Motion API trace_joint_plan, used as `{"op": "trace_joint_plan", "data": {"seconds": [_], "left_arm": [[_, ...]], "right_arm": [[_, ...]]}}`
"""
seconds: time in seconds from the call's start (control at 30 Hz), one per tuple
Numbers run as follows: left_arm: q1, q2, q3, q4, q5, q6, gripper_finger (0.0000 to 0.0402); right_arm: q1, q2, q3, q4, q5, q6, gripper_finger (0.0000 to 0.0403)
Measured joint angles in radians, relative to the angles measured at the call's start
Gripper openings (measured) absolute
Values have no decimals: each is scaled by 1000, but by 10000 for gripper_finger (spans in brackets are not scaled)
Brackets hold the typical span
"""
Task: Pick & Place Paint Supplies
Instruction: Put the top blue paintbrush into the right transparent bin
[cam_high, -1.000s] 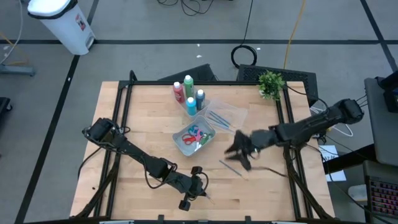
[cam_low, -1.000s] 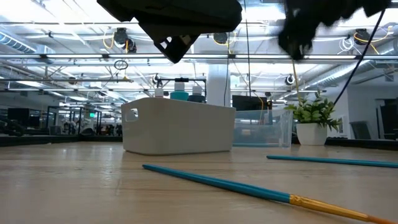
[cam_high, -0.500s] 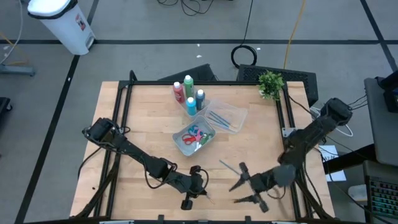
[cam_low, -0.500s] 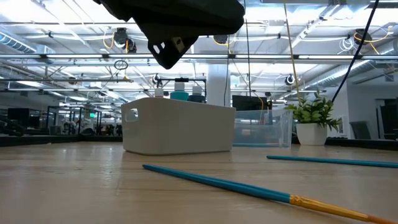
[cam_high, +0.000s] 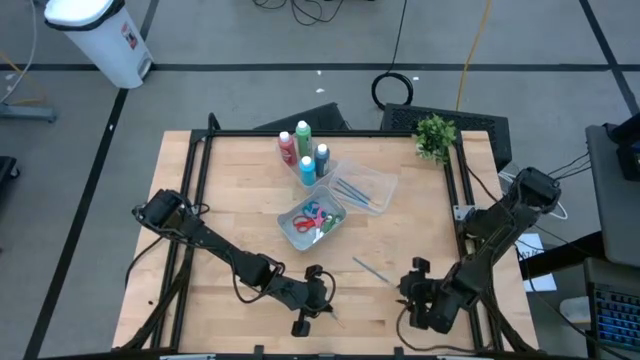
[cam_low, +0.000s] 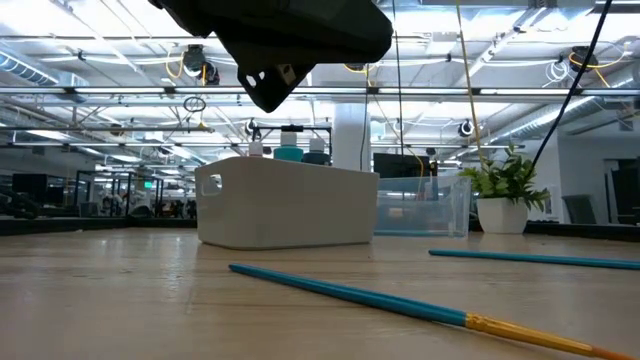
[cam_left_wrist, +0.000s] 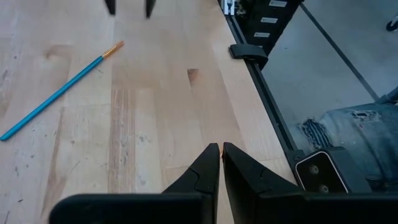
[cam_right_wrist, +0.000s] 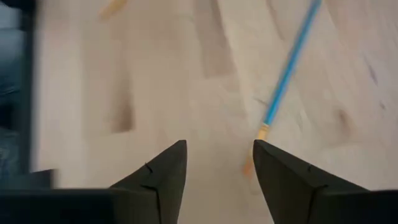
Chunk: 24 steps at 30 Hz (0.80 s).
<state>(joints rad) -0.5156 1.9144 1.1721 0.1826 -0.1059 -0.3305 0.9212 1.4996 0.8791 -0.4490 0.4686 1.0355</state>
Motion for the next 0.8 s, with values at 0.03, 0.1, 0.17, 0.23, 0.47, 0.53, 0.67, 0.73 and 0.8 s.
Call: {"op": "trace_joint_plan", "data": {"seconds": [0.03,0.1,0.17,0.23,0.47,0.53,0.67,0.73,0.8], "left_arm": [[0,0,0,0,0,0,26],[0,0,0,0,0,0,26],[0,0,0,0,0,0,26],[0,0,0,0,-1,2,26],[0,0,0,1,-1,3,26],[0,0,0,1,-1,6,26],[0,0,0,1,-1,7,26],[0,0,0,0,-1,7,26],[0,0,0,0,0,7,26]], "right_arm": [[0,7,-17,6,-3,24,173],[0,24,-52,30,-4,66,166],[-2,40,-83,78,-11,81,161],[-2,54,-103,122,-24,88,158],[-5,135,-120,136,-29,102,141],[-9,156,-120,124,-29,107,134],[-16,178,-121,90,-32,136,110],[-17,179,-122,63,-42,162,92],[-17,179,-122,46,-51,182,71]]}}
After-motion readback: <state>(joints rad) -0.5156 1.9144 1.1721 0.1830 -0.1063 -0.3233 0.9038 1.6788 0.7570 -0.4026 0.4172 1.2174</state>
